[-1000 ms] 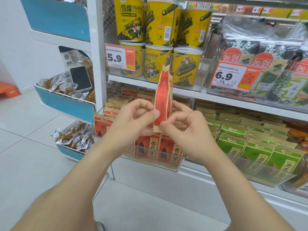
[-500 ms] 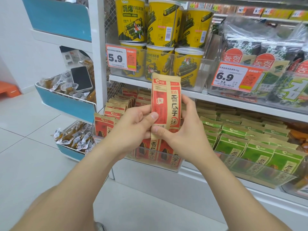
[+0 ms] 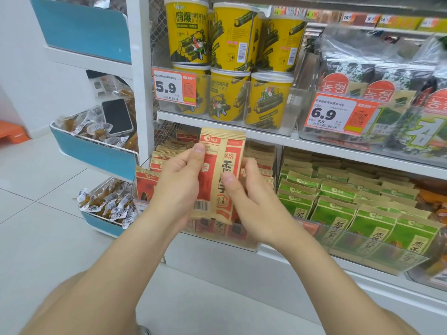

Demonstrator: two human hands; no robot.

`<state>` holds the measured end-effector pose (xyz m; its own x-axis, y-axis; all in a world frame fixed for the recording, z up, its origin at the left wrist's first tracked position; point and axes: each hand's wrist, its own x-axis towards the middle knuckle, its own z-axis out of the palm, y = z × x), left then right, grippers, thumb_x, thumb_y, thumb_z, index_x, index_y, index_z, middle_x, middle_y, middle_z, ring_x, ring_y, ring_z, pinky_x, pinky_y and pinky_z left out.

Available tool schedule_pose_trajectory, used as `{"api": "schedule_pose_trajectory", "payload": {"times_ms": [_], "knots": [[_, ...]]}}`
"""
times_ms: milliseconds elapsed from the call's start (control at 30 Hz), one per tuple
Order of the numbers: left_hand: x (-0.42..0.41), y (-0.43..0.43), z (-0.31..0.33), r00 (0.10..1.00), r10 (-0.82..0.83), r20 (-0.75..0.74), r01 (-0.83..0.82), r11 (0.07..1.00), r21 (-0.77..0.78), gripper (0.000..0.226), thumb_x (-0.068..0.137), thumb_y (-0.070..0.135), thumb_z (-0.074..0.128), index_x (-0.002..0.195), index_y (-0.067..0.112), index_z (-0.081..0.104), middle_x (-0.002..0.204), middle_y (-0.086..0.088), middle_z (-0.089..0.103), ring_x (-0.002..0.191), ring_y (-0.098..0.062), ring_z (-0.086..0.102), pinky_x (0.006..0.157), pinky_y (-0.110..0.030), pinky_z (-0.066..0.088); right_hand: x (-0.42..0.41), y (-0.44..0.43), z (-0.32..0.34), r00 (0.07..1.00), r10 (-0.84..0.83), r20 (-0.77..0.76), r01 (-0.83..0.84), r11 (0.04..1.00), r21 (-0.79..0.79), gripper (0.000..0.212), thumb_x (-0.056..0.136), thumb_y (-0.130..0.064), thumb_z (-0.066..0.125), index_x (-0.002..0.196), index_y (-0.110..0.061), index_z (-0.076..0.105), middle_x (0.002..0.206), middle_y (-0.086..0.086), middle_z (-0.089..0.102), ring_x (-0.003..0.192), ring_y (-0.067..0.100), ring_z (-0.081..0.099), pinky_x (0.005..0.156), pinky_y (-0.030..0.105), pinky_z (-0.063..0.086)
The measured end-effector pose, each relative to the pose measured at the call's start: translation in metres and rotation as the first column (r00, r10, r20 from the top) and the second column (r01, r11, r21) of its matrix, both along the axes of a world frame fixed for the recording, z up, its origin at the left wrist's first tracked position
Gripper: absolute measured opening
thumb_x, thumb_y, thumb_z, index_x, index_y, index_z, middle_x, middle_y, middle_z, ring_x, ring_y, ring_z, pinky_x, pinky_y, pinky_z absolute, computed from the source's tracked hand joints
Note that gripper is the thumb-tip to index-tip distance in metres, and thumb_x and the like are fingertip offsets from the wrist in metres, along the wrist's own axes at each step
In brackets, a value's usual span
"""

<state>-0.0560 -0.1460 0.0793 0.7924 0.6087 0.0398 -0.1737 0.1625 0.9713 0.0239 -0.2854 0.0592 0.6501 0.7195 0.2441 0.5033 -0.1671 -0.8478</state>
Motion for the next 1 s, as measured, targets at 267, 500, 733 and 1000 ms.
{"api": "schedule_pose_trajectory", "payload": {"times_ms": [267,500,733,1000], "knots": [[0.000,-0.008,-0.001,0.998,-0.058,-0.019,0.059,0.995,0.076,0.029,0.114,0.025,0.051,0.112,0.016,0.078,0.101,-0.009,0.083,0.088,-0.022,0.080,0.074,-0.040,0.067,0.004,0.002,0.011,0.971,-0.158,-0.178,0.200,0.946,0.253,0.022,0.099,0.000,0.063,0.104,-0.018,0.075,0.096,-0.002,0.082,0.090,0.016,0.079,0.078,0.034,0.063],[-0.001,-0.004,-0.002,0.997,-0.042,-0.061,0.046,0.997,0.064,0.035,0.113,0.038,0.050,0.106,0.018,0.078,0.097,-0.008,0.082,0.085,-0.021,0.079,0.079,-0.039,0.063,0.003,0.000,0.014,0.955,-0.054,-0.291,0.138,0.951,0.276,0.020,0.110,-0.020,0.058,0.107,-0.008,0.073,0.087,0.002,0.081,0.079,0.016,0.076,0.076,0.033,0.061],[-0.001,-0.007,-0.001,0.995,-0.090,-0.044,0.091,0.996,0.021,0.037,0.114,0.038,0.048,0.109,0.015,0.077,0.100,-0.010,0.082,0.089,-0.021,0.079,0.080,-0.038,0.063,0.003,0.002,0.012,0.923,-0.027,-0.385,0.158,0.936,0.314,0.030,0.112,-0.026,0.055,0.095,-0.010,0.074,0.085,0.008,0.077,0.081,0.023,0.073,0.085,0.046,0.059],[-0.003,-0.004,-0.002,0.996,-0.090,0.025,0.080,0.959,0.271,0.024,0.110,0.031,0.057,0.108,0.012,0.071,0.101,-0.011,0.080,0.091,-0.026,0.078,0.076,-0.042,0.065,0.007,-0.003,0.018,0.923,-0.086,-0.376,0.218,0.920,0.326,0.040,0.112,-0.031,0.054,0.093,-0.007,0.080,0.089,0.018,0.079,0.082,0.030,0.075,0.091,0.060,0.061]]}}
